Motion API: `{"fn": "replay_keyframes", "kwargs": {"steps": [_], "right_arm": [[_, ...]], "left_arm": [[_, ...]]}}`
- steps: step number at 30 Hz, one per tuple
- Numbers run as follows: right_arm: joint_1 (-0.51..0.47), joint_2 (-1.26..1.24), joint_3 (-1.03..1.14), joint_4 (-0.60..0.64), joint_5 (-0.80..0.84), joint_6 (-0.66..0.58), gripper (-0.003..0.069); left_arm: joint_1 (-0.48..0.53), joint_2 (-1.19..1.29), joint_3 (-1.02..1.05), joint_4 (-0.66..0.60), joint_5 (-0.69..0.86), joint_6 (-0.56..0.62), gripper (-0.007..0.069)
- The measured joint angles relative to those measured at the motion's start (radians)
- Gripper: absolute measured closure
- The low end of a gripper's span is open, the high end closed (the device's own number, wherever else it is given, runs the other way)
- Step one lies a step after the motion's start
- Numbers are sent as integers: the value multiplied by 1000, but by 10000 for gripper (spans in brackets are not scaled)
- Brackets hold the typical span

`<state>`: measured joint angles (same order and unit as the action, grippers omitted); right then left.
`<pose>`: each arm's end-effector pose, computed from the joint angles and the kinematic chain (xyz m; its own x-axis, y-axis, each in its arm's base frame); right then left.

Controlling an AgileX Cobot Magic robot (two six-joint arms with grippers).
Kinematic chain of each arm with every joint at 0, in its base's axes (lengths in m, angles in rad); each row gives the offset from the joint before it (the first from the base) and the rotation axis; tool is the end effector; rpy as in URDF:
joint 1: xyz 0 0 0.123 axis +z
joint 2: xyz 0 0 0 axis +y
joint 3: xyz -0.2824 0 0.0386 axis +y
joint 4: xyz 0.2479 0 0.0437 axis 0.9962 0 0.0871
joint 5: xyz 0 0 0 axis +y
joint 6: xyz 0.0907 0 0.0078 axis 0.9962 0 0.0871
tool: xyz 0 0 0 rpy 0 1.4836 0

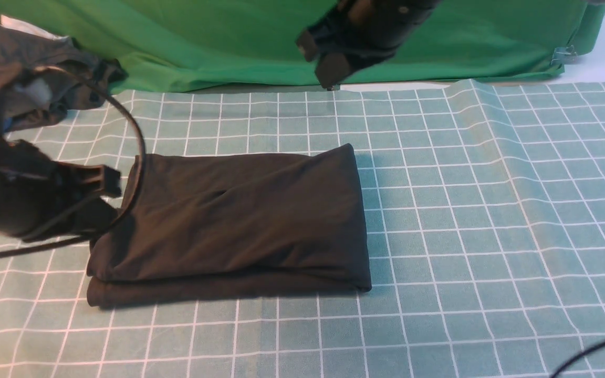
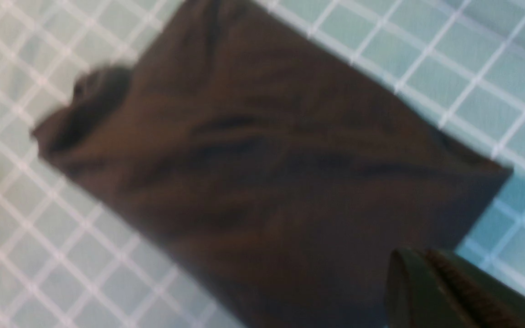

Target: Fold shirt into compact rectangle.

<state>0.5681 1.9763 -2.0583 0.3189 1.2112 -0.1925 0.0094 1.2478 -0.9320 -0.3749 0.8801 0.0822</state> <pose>0.3527 0.2568 0.3567 -0.6688 -0.5140 -0.5371 -0.6962 0.6864 0.2102 0.2380 -0.0235 0.2908 -0.8874 -0.1644 -0.4306 -0.0189 0.9464 -0.3224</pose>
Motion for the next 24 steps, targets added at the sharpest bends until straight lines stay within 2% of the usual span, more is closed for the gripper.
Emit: {"fn": "replay_keyframes", "kwargs": {"steps": [4, 12, 20, 24], "right_arm": [[0, -37, 145, -3, -10, -27, 633], [34, 28, 346, 0, -185, -38, 634], [96, 173, 365, 0, -182, -53, 635], [97, 199, 365, -19, -142, -46, 635]], "left_arm": [[0, 147, 0, -1, -96, 2, 613], [0, 332, 0, 55, -178, -12, 613], [0, 408, 0, 264, -203, -200, 613], [0, 408, 0, 319, -206, -255, 613]]}}
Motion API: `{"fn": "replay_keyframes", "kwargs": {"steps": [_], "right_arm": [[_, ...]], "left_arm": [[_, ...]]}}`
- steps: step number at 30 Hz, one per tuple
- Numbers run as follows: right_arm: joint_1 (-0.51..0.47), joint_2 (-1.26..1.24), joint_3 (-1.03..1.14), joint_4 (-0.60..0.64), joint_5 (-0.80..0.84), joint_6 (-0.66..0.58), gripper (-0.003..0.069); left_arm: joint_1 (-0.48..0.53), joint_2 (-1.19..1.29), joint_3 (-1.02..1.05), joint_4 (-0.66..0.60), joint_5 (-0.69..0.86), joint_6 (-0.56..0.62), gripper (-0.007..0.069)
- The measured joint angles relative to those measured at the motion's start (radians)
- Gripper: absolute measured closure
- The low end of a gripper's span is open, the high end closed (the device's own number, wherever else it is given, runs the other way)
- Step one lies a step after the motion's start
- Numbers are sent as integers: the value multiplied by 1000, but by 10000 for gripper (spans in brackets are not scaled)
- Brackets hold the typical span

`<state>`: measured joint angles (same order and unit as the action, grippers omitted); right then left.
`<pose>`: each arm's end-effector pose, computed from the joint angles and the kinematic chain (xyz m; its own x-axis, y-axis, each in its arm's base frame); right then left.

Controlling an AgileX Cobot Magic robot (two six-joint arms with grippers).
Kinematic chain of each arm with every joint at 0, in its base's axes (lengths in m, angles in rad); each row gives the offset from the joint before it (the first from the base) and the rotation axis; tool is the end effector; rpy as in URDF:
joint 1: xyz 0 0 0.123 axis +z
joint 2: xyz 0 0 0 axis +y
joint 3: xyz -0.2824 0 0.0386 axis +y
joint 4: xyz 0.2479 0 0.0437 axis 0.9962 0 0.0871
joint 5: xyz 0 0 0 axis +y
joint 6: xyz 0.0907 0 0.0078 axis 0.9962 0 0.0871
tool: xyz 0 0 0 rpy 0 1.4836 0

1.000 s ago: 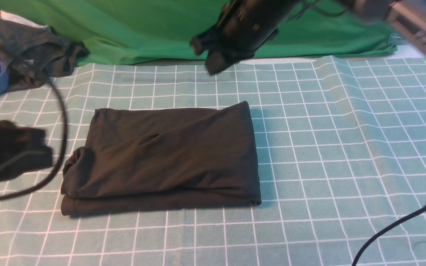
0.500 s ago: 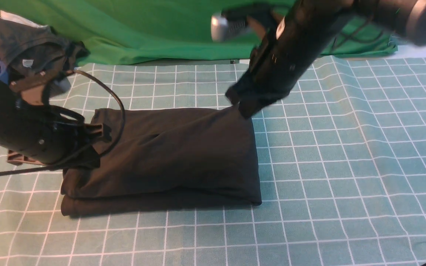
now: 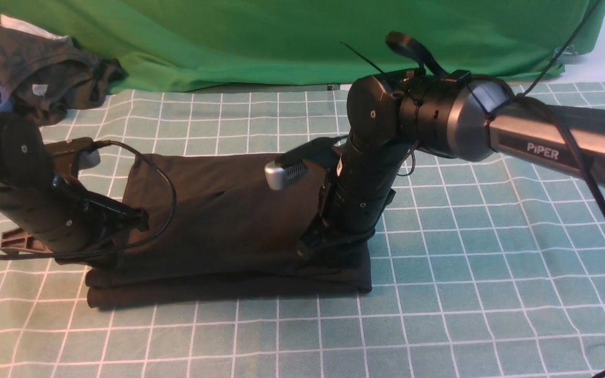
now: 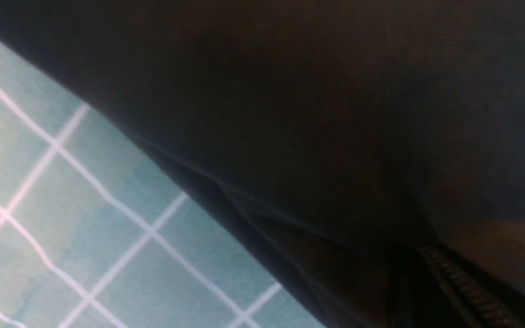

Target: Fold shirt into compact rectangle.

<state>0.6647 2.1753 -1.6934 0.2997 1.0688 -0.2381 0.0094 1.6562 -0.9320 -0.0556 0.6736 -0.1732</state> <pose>0.3343 0.2919 0.1700 -0.7214 -0.6763 -0.1491 -0.6896 0.6818 0.2443 0.3006 -0.0003 0.1816 -0.9434 -0.2237 -0.2448 -0.2081 0.9741 -0.0882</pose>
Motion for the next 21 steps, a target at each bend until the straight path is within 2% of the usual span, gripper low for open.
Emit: {"fn": "replay_keyframes", "kwargs": {"steps": [6, 14, 18, 21], "right_arm": [[3, 0, 0, -86, 64, 51, 637], [14, -49, 0, -110, 81, 81, 637], [36, -102, 0, -99, 22, 84, 637], [56, -120, 0, -73, -32, 82, 637]], "left_arm": [[0, 0, 0, 36, 34, -28, 613], [1, -27, 0, 56, 78, -52, 613], [0, -88, 0, 3, 73, -27, 613], [-17, -146, 0, -104, 39, 46, 613]]}}
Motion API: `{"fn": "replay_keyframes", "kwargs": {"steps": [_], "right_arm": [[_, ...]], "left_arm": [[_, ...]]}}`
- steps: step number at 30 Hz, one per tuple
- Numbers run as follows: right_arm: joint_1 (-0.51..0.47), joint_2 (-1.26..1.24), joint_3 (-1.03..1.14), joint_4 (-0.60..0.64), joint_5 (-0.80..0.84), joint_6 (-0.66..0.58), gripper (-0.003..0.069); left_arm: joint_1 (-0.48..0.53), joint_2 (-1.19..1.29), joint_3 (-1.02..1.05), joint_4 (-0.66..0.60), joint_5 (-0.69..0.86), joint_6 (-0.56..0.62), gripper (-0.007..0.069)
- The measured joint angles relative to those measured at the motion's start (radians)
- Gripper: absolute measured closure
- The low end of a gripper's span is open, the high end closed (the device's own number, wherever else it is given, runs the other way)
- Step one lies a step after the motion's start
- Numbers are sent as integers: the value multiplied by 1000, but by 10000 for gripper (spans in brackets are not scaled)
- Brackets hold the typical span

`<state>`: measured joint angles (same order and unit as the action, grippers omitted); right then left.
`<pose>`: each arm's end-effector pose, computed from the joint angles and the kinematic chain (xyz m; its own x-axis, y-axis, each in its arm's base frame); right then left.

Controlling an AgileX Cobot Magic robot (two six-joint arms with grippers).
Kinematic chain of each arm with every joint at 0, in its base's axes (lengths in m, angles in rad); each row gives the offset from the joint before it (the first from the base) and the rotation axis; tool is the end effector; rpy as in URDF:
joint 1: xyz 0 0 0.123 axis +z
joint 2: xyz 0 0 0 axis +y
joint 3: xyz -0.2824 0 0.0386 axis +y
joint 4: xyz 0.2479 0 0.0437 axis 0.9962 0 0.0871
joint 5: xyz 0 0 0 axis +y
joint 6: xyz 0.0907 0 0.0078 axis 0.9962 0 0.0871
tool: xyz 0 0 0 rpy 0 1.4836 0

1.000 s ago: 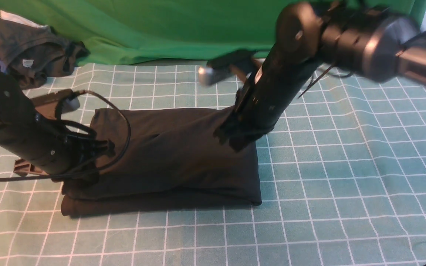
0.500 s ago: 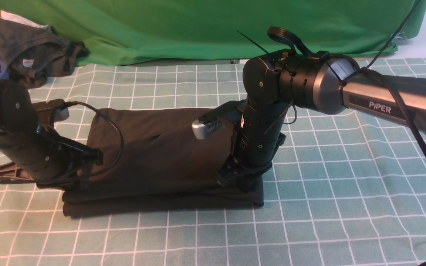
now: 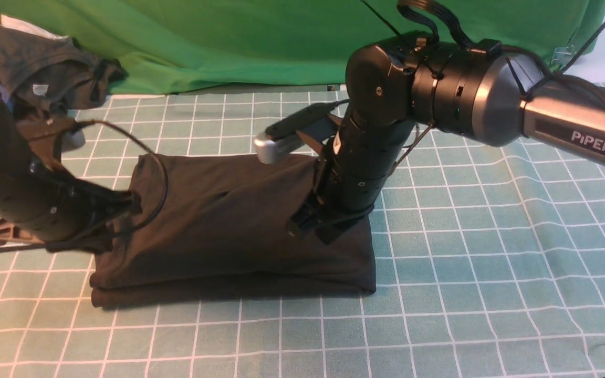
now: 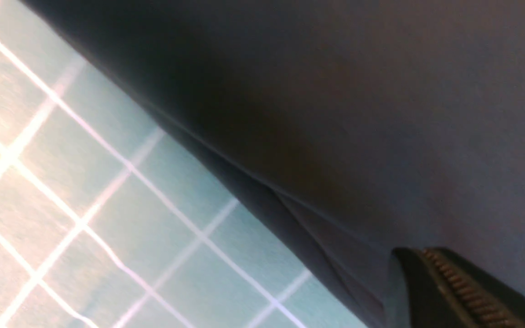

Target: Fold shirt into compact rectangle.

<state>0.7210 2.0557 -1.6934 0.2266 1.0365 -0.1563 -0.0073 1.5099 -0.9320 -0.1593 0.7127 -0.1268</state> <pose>0.3165 0.3016 0.2218 -0.6962 -0.6633 -0.2745 -0.7145 0.6772 0.1756 0.2857 -0.0115 0.2241 -0.9136 -0.2372 -0.3302 -0.1846 0.9656 -0.1831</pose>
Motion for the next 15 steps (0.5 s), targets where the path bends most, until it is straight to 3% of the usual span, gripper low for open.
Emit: {"fn": "replay_keyframes", "kwargs": {"steps": [4, 15], "right_arm": [[8, 27, 0, 7, -3, -1, 637], [5, 107, 0, -29, 97, 18, 637]], "left_arm": [[-26, -6, 1, -66, -7, 53, 613], [-33, 80, 179, -78, -55, 72, 613]]}}
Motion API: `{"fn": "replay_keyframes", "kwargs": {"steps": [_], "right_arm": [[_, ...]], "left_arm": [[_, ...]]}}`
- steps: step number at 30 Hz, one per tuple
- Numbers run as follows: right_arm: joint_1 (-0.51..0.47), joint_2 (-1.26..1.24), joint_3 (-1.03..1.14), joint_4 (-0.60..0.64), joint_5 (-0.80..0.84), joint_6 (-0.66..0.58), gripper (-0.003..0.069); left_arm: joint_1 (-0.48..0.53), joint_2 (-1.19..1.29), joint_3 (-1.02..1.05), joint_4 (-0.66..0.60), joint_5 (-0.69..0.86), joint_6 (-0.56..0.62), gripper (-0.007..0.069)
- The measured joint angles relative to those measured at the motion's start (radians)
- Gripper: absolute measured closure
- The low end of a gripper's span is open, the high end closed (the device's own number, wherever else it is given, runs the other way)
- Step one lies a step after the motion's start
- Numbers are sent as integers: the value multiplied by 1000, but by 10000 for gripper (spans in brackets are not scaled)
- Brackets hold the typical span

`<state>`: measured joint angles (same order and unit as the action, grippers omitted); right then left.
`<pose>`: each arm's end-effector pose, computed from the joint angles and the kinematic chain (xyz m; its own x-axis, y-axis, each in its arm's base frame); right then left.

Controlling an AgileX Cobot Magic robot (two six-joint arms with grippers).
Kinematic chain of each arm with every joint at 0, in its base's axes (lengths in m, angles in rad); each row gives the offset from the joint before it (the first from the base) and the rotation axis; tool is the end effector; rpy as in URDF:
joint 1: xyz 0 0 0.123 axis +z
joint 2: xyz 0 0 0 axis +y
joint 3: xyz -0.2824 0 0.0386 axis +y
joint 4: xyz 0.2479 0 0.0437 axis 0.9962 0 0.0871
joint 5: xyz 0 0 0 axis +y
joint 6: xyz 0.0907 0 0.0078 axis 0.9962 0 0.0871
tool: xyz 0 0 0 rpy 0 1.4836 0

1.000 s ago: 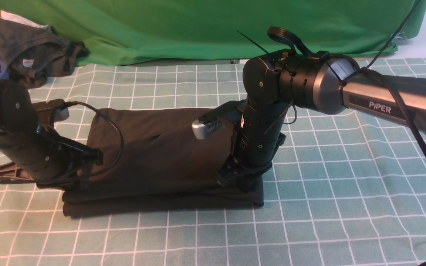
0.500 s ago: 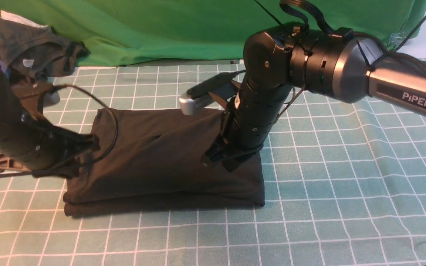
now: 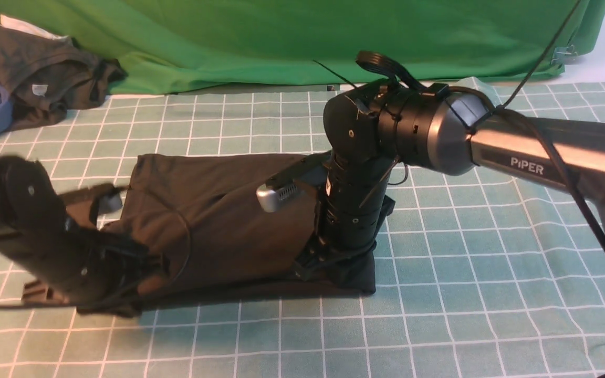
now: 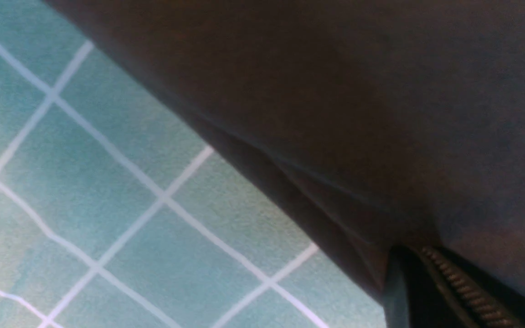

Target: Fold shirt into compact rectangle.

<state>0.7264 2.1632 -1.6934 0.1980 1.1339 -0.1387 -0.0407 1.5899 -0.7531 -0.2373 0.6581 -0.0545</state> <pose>0.3151 0.3017 0.1731 -0.7093 -0.7013 -0.0714 -0.7011 0.6914 0.1743 0.2575 -0.0236 0.1611 -0.9704 -0.1993 -0.1366 -0.1736 0.9683 -0.1798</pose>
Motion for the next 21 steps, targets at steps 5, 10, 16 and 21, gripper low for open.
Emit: {"fn": "replay_keyframes", "kwargs": {"steps": [5, 10, 16, 21], "right_arm": [[-4, -100, 0, -34, 28, 8, 637], [-7, -263, 0, -59, 31, 11, 637], [-7, -544, 0, -123, 5, 48, 637], [-7, -800, 0, -232, -68, 85, 637]], "left_arm": [[0, -111, 9, 1, 30, 5, 613], [0, -323, 9, 1, 77, 8, 613], [0, -669, 10, 2, 168, 13, 613], [0, -999, 10, 4, 195, 22, 613]]}}
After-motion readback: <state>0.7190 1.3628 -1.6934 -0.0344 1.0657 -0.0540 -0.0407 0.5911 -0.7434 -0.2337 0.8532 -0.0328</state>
